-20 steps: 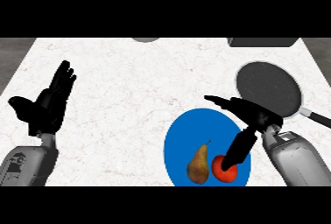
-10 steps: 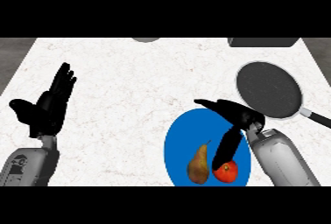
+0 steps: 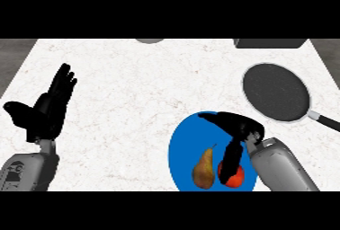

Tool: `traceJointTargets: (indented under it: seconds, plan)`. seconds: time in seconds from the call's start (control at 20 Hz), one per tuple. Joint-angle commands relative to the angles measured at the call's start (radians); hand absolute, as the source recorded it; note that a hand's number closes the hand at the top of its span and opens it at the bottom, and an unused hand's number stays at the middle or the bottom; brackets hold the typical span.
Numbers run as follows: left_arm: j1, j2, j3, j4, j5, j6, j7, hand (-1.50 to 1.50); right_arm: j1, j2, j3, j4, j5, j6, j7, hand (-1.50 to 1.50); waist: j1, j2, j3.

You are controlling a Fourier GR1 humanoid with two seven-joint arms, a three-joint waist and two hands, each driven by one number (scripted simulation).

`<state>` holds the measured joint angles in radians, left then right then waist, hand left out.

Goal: Pick the pear from the plate and place it in the pan

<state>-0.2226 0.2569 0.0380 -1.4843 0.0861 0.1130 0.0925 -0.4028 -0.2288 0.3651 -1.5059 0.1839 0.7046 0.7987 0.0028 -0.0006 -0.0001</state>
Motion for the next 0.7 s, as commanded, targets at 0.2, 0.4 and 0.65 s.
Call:
traceJointTargets:
  seconds: [0.2, 0.4, 0.65]
  plan:
    - [0.029, -0.023, 0.019, -0.020, -0.019, -0.021, -0.011, 0.00, -0.041, 0.091, -0.018, 0.112, 0.069, 0.049, 0.002, -1.50, 0.002, 0.001, 0.000]
    - [-0.022, -0.021, 0.039, 0.009, -0.034, -0.022, 0.016, 0.00, 0.017, 0.115, 0.014, 0.074, 0.138, 0.050, -0.020, -1.50, -0.002, 0.000, 0.000]
    - [-0.015, -0.030, 0.027, 0.004, -0.059, -0.029, 0.021, 0.00, 0.026, 0.103, 0.024, 0.215, 0.223, 0.027, -0.160, -1.50, 0.000, 0.001, 0.000]
